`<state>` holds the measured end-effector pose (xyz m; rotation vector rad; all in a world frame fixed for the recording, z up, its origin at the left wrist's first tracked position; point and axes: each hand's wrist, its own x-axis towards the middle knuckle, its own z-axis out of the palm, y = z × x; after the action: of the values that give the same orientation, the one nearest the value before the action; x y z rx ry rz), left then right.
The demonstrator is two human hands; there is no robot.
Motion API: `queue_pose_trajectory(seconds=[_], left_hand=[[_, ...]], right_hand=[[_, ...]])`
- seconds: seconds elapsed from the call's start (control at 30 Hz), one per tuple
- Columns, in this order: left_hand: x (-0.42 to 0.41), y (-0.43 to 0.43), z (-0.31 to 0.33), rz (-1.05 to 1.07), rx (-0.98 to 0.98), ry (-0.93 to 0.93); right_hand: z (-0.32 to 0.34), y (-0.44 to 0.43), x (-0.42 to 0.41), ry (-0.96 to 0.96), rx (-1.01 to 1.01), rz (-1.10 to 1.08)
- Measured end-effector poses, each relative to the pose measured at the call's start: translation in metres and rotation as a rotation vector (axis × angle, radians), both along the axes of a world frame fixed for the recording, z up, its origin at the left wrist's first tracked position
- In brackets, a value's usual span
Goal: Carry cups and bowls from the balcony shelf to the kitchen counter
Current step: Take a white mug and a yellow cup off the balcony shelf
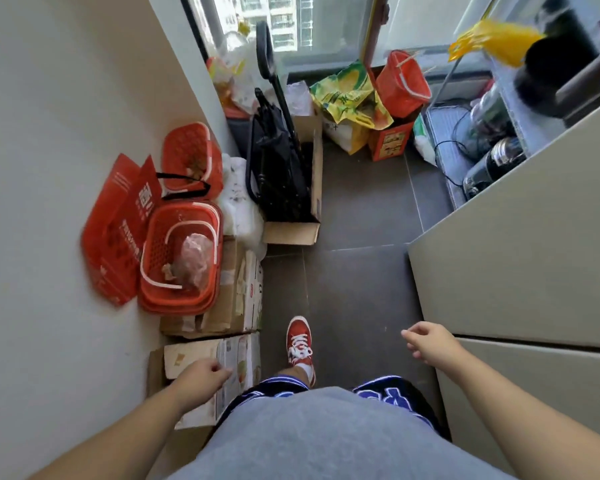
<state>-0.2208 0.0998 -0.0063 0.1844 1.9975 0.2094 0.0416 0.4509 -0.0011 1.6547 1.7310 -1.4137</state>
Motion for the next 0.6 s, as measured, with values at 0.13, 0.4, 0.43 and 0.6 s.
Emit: queue_pose_trajectory(seconds=[0.13,0.4,0.43,0.6], left_hand=[[-0.055,0.080,0.016,-0.082,0.059,0.035],[-0.105,0.228,0.021,-0.217,0.137,0.057],[-0.108,0.243,0.021,-0.216,0.136,0.060],[-0.118,0.334,0.040,-0.227,0.200,0.055]], right_hand=[[0.003,0.030,0.001,-0.066,0.006,-0.090],[-0.003,0.099,0.010,-0.133,-0.034,-0.225],[-0.005,0.111,0.006,-0.131,-0.034,-0.228],[0.009,0.187,-0.045,-0.011,0.014,-0.157]])
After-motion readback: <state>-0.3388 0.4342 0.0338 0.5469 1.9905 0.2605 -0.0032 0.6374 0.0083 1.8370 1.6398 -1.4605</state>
